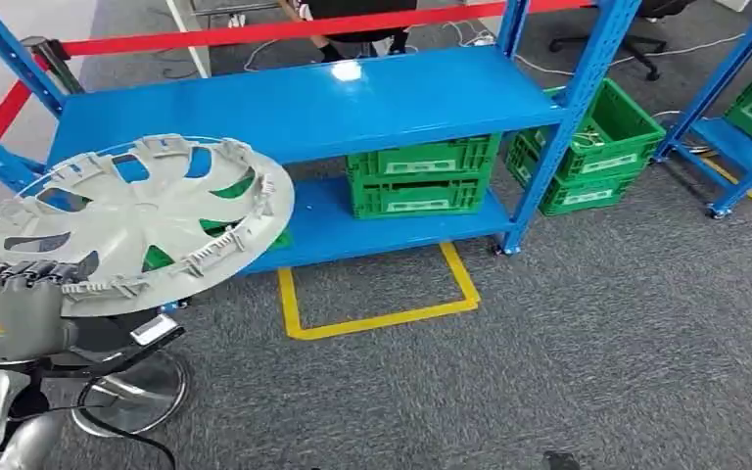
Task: Take the parts from the cabinet and place them on the table.
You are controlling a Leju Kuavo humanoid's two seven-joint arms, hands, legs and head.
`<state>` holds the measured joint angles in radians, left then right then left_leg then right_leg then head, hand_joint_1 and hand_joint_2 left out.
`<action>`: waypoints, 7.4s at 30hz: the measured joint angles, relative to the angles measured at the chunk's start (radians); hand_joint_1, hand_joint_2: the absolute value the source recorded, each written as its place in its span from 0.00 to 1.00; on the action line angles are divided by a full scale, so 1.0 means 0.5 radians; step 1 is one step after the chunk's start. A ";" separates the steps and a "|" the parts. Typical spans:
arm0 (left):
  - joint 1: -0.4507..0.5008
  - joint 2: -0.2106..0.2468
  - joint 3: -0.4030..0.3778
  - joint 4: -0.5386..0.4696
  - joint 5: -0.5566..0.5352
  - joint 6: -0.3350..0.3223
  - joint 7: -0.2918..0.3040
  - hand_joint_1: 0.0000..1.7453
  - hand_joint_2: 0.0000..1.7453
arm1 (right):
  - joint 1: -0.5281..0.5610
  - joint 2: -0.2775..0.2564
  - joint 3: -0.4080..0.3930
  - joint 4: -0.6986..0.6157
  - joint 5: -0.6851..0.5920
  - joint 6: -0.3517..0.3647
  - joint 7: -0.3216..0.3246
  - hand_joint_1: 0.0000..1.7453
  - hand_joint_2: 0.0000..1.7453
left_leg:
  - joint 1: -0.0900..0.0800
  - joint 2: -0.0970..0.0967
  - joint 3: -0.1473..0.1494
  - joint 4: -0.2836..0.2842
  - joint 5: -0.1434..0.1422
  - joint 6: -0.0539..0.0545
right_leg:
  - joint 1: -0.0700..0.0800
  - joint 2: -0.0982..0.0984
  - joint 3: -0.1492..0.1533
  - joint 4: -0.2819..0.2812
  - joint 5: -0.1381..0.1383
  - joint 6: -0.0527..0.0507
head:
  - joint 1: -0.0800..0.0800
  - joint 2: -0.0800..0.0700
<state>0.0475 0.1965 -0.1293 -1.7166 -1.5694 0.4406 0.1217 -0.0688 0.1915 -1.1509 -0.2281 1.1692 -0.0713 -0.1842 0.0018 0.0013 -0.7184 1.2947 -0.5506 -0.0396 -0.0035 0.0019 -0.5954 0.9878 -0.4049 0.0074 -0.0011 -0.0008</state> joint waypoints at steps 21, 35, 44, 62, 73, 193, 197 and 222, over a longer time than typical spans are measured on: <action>0.024 -0.068 0.067 0.023 0.051 -0.021 -0.011 1.00 1.00 | 0.000 0.017 0.000 0.001 -0.022 0.002 0.008 0.00 0.00 | 0.014 0.004 0.217 -0.624 0.337 0.051 | -0.023 0.027 0.131 0.064 -0.141 0.119 | 0.029 0.000; 0.059 -0.087 0.109 0.030 0.068 -0.002 -0.035 1.00 1.00 | 0.003 0.026 -0.001 0.000 -0.023 -0.008 0.008 0.00 0.00 | -0.055 0.001 0.498 -0.519 0.050 0.143 | 0.024 0.019 -0.225 0.093 0.136 -0.011 | 0.011 0.000; 0.138 -0.135 0.134 0.035 0.063 0.052 -0.053 1.00 1.00 | 0.034 0.029 -0.007 0.000 -0.018 -0.032 0.028 0.00 0.00 | -0.040 0.009 0.339 -0.689 0.270 0.153 | 0.007 0.012 -0.331 0.477 -0.251 0.090 | 0.009 0.000; 0.125 -0.121 0.237 0.062 0.185 0.056 -0.115 1.00 1.00 | 0.003 0.029 -0.007 0.000 0.008 -0.032 0.009 0.00 0.00 | 0.004 0.002 -0.034 0.014 0.068 0.005 | -0.012 0.012 0.017 0.045 -0.046 0.001 | -0.020 -0.001; 0.092 -0.095 0.263 0.066 0.287 0.056 -0.147 1.00 1.00 | 0.000 0.030 -0.006 0.000 0.015 -0.031 0.005 0.00 0.00 | -0.005 -0.006 0.400 -0.670 0.202 0.045 | 0.002 0.012 -0.070 0.003 0.039 -0.046 | -0.014 -0.001; 0.229 -0.188 0.591 0.150 0.584 -0.098 -0.233 1.00 1.00 | 0.005 0.090 0.031 0.004 0.073 -0.208 0.100 0.00 0.00 | 0.011 -0.171 0.223 -0.585 0.293 0.037 | -0.024 0.074 0.050 0.055 -0.067 0.035 | 0.001 -0.001; 0.218 -0.194 0.600 0.150 0.584 -0.105 -0.234 1.00 1.00 | 0.012 0.091 0.032 0.004 0.079 -0.209 0.101 0.00 0.00 | 0.016 -0.025 -0.060 -0.024 0.025 0.006 | -0.016 -0.018 0.050 0.054 -0.077 0.012 | -0.015 -0.001; 0.139 -0.093 0.805 0.062 0.758 -0.092 -0.265 1.00 1.00 | 0.000 0.097 0.047 0.005 0.092 -0.197 0.089 0.00 0.00 | 0.017 -0.245 0.250 -0.608 0.277 0.055 | 0.008 0.090 0.027 0.056 -0.065 0.046 | 0.003 -0.001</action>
<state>0.1171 0.1500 0.2732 -1.6858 -1.1906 0.3948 -0.0107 -0.0687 0.2399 -1.1273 -0.2258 1.2150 -0.1698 -0.1396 0.0101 -0.1213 -0.5935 0.9905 -0.4120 -0.0124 0.0007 0.0467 -0.5819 1.0158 -0.4375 0.0303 0.0004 -0.0011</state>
